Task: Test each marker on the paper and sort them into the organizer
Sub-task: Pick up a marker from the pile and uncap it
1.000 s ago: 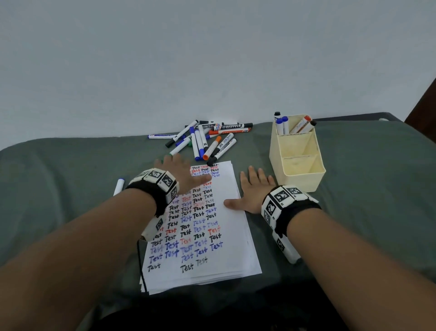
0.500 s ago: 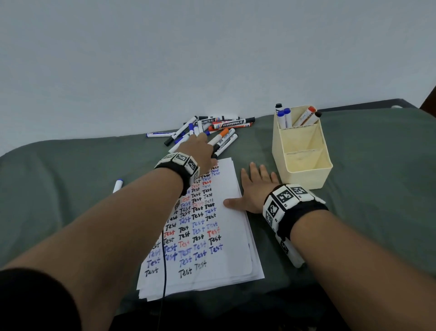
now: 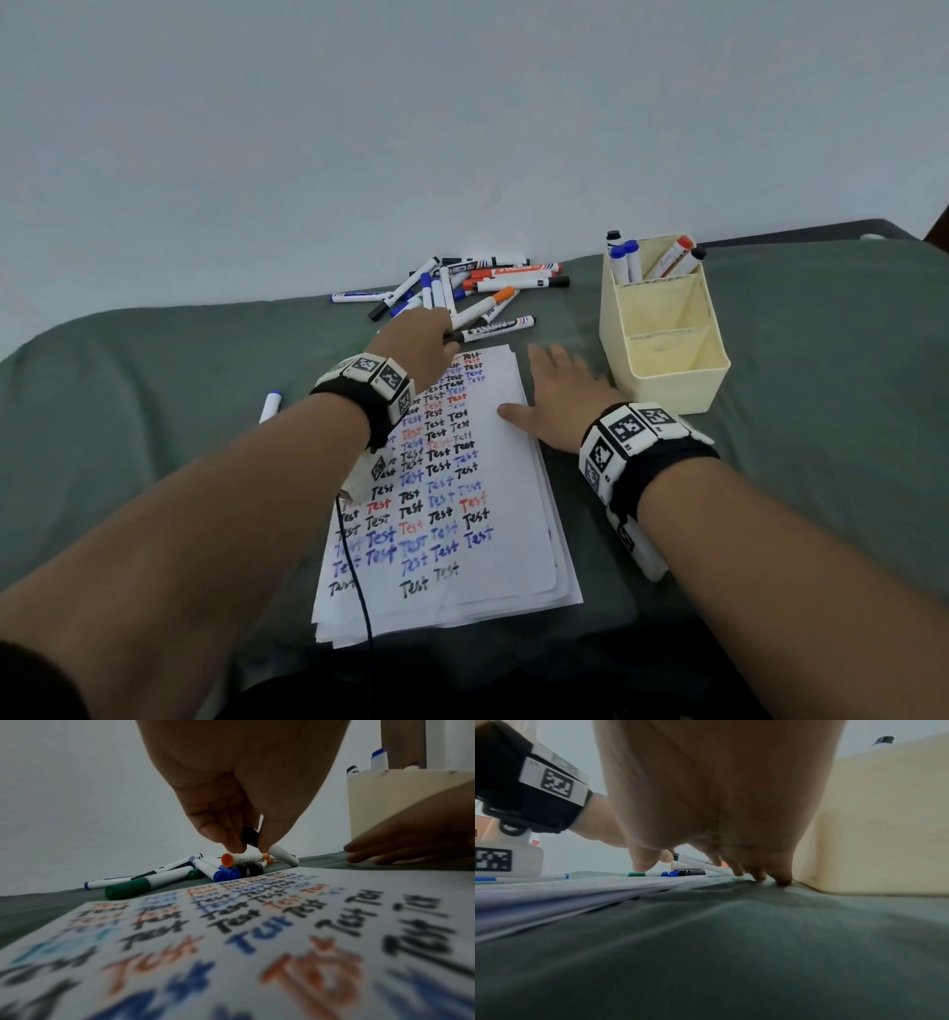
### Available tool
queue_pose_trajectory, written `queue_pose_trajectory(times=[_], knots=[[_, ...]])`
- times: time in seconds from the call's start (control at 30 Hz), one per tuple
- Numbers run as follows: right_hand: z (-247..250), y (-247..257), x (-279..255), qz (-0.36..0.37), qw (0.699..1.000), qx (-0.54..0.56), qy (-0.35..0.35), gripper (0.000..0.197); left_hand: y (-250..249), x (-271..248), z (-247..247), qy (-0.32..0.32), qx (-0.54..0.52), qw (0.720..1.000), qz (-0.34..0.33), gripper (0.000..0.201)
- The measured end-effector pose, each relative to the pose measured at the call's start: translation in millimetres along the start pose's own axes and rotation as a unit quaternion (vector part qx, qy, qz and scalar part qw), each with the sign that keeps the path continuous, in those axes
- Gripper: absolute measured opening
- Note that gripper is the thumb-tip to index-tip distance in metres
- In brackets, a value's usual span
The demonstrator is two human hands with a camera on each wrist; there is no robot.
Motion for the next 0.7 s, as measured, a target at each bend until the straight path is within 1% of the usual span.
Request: queue_pose_trajectory(times=[0.1,0.2,0.27,0.33,0.37,0.43,0.5,0.57,0.63,0.7], knots=[[5.0,0.9,-3.2,0.029,0.998,0.016,-0.052,0.090,7.5,-19.4,0.7,-0.002,-0.045,0.998,-0.039,0.014],[9.5,2.6,-5.7,0.053,0.996,-0.008,-0.076,0.078,8.2,-40.1,2.9,-0.008,-0.077,0.994,-0.080,0.014],[13.6,4.6,-7.3,0.062,0.994,-0.029,-0.080,0.061,3.7,-51.8,4.0,-0.007,-0.084,0.991,-0.102,0.015],[17.7,7.4,-9.9,0.063,0.993,-0.046,-0.088,0.035,-1.7,-60.6,4.5,-0.002,-0.082,0.990,-0.111,0.015],[19.2,8.5,-11.6,0.062,0.992,-0.052,-0.093,0.026,-4.2,-64.4,4.8,-0.001,-0.082,0.990,-0.113,0.014],[21.4,10.3,-16.1,0.070,0.990,-0.059,-0.110,0.022,-9.1,-70.3,5.5,0.000,-0.088,0.989,-0.120,0.014],[23.0,12.3,-19.9,0.089,0.989,-0.037,-0.114,0.022,-15.1,-73.7,4.9,0.010,-0.084,0.988,-0.129,0.023],[23.5,15.3,-20.9,0.111,0.988,-0.026,-0.102,0.021,-22.2,-75.6,2.5,0.038,-0.060,0.990,-0.123,0.031],[23.3,17.9,-21.1,0.120,0.988,-0.032,-0.092,0.021,-28.1,-75.6,-1.3,0.062,-0.045,0.991,-0.114,0.026],[21.9,19.3,-21.3,0.123,0.989,-0.027,-0.080,0.023,-30.0,-74.4,-5.9,0.083,-0.051,0.990,-0.102,0.026]])
Point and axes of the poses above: each hand's wrist, its own x-axis towards the middle knuckle, its own z-axis out of the back of the hand, y = z × x, the point moved 3 cm from there along x, towards the middle knuckle, and after that the axes turned 9 degrees about y, right-handed, at the moved point
